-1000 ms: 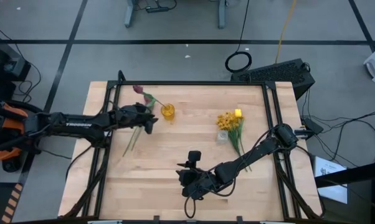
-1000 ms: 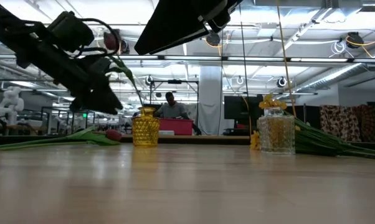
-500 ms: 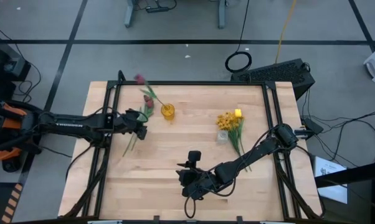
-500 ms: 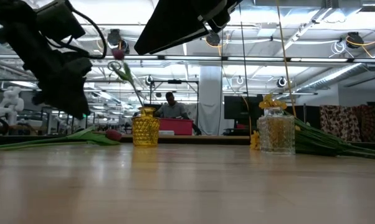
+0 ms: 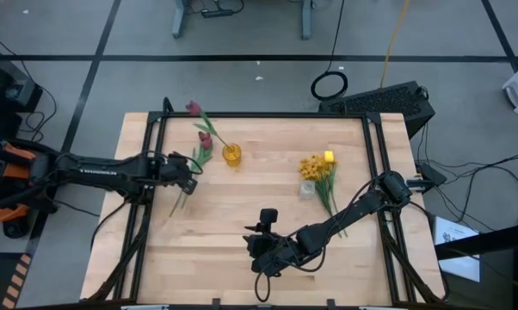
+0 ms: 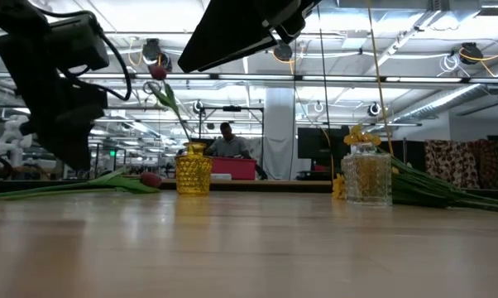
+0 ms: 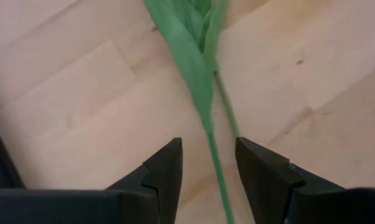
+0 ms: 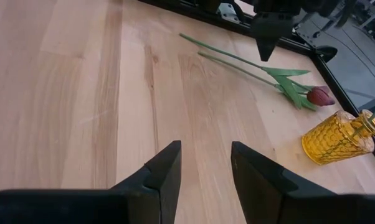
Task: Sort flowers into vase by color
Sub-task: Put the red flower into the yellow vase
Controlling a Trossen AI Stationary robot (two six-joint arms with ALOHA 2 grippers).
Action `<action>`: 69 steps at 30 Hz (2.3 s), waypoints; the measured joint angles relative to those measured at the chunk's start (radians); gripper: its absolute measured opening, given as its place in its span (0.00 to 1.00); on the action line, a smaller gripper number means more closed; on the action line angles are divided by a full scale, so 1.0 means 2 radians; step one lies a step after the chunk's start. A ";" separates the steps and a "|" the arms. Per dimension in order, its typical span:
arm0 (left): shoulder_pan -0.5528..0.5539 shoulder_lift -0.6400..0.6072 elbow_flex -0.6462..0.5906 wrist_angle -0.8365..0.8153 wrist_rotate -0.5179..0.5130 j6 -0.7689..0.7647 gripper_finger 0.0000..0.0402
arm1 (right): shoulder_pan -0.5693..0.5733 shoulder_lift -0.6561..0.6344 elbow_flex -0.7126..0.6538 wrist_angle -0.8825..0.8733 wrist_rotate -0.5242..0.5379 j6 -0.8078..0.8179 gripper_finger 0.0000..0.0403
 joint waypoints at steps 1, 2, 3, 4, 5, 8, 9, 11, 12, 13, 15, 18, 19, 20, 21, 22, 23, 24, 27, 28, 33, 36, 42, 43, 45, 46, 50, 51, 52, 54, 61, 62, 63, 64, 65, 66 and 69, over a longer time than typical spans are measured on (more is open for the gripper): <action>0.000 0.005 0.000 0.000 -0.001 0.001 0.38 | 0.000 0.000 0.000 0.000 0.000 0.000 0.33; 0.000 0.009 0.000 0.000 -0.001 0.002 0.38 | 0.000 0.000 0.000 0.000 0.000 0.000 0.33; 0.000 0.013 0.000 0.000 -0.001 0.002 0.38 | 0.000 0.000 0.000 0.000 0.000 0.000 0.33; 0.000 0.017 0.000 0.002 -0.001 0.002 0.38 | 0.000 0.000 0.000 0.000 0.000 0.000 0.33; 0.000 0.022 0.000 0.004 -0.001 0.003 0.38 | 0.000 0.000 0.000 0.000 0.000 0.000 0.33; 0.000 0.038 -0.005 0.027 0.000 0.027 0.38 | 0.000 0.000 0.000 0.004 0.000 0.000 0.33; 0.000 0.044 -0.008 0.039 0.000 0.033 0.38 | 0.000 0.000 0.000 0.004 0.000 0.000 0.33; 0.002 0.052 -0.015 0.051 -0.001 0.037 0.38 | 0.000 0.000 0.000 0.003 -0.001 0.000 0.33; 0.002 0.056 -0.017 0.057 -0.001 0.037 0.38 | 0.000 0.000 0.000 0.003 -0.002 0.000 0.33; 0.002 0.059 -0.019 0.064 -0.001 0.037 0.38 | 0.000 0.000 0.000 0.003 -0.002 0.000 0.33; 0.003 0.064 -0.023 0.076 -0.001 0.037 0.38 | 0.000 0.000 0.000 0.003 -0.002 -0.001 0.33; 0.009 0.072 -0.024 0.079 -0.002 0.038 0.38 | 0.000 0.000 0.000 0.003 -0.002 -0.002 0.33; 0.011 0.074 -0.024 0.079 -0.005 0.038 0.38 | 0.000 0.000 0.000 0.003 -0.002 -0.002 0.33; 0.013 0.076 -0.024 0.079 -0.007 0.039 0.38 | 0.000 0.000 0.000 0.003 -0.002 -0.002 0.33; 0.016 0.079 -0.024 0.080 -0.010 0.041 0.38 | 0.000 0.000 0.000 0.003 -0.002 -0.002 0.33; 0.018 0.081 -0.024 0.079 -0.012 0.042 0.38 | 0.000 0.000 0.000 0.003 -0.002 -0.002 0.33; 0.020 0.082 -0.024 0.079 -0.015 0.042 0.38 | 0.000 0.000 0.000 0.003 -0.002 -0.002 0.33; 0.022 0.084 -0.024 0.080 -0.015 0.042 0.38 | 0.000 0.000 0.000 0.003 -0.002 -0.002 0.33; 0.025 0.091 -0.024 0.080 -0.015 0.042 0.37 | 0.000 0.000 0.000 0.003 -0.002 -0.002 0.33; 0.025 0.093 -0.024 0.080 -0.015 0.042 0.36 | 0.000 0.000 0.000 0.003 -0.002 -0.002 0.33; 0.024 0.103 -0.024 0.081 -0.013 0.042 0.26 | 0.000 0.000 0.000 0.003 -0.002 -0.002 0.33; 0.024 0.103 -0.024 0.081 -0.013 0.041 0.17 | 0.000 0.000 0.000 0.003 -0.002 -0.002 0.33; 0.022 0.102 -0.024 0.081 -0.013 0.030 0.02 | 0.000 0.000 0.000 0.003 -0.002 -0.004 0.33; 0.020 0.100 -0.024 0.080 -0.013 0.026 0.03 | 0.000 0.000 0.000 0.003 -0.001 -0.004 0.33; 0.012 0.095 -0.024 0.079 -0.013 0.015 0.03 | 0.000 0.000 0.000 0.002 0.000 -0.004 0.33; 0.006 0.092 -0.023 0.077 -0.013 0.008 0.03 | 0.000 0.000 0.000 0.002 0.000 -0.004 0.33; -0.028 0.077 -0.014 0.075 -0.003 -0.024 0.03 | 0.000 0.000 0.000 0.002 0.002 -0.004 0.33; -0.038 0.072 -0.011 0.071 0.000 -0.033 0.03 | 0.000 0.000 0.000 0.002 0.002 -0.004 0.33; -0.051 0.067 -0.008 0.064 0.000 -0.043 0.03 | 0.000 0.000 0.000 0.002 0.002 -0.004 0.33; -0.076 0.057 0.001 0.044 0.000 -0.066 0.02 | 0.000 0.000 0.000 0.002 0.002 -0.004 0.33; -0.179 0.032 0.030 0.020 0.000 -0.120 0.02 | 0.000 0.000 0.000 0.000 0.001 -0.002 0.33; -0.195 0.030 0.031 0.038 0.000 -0.120 0.02 | 0.000 0.000 0.000 0.002 0.001 -0.002 0.33; -0.211 0.028 0.031 0.058 -0.001 -0.117 0.02 | 0.000 0.000 0.000 0.008 0.000 -0.001 0.33; -0.228 0.027 0.031 0.081 -0.001 -0.110 0.02 | 0.000 0.000 0.000 0.011 -0.001 -0.001 0.33; -0.244 0.027 0.031 0.108 -0.001 -0.101 0.02 | 0.001 0.000 0.000 0.015 -0.001 -0.001 0.33; -0.260 0.027 0.031 0.135 -0.001 -0.089 0.02 | 0.001 0.000 0.000 0.018 -0.001 -0.001 0.33; -0.301 0.027 0.031 0.218 -0.019 -0.043 0.02 | 0.001 0.000 -0.011 0.048 -0.002 -0.007 0.33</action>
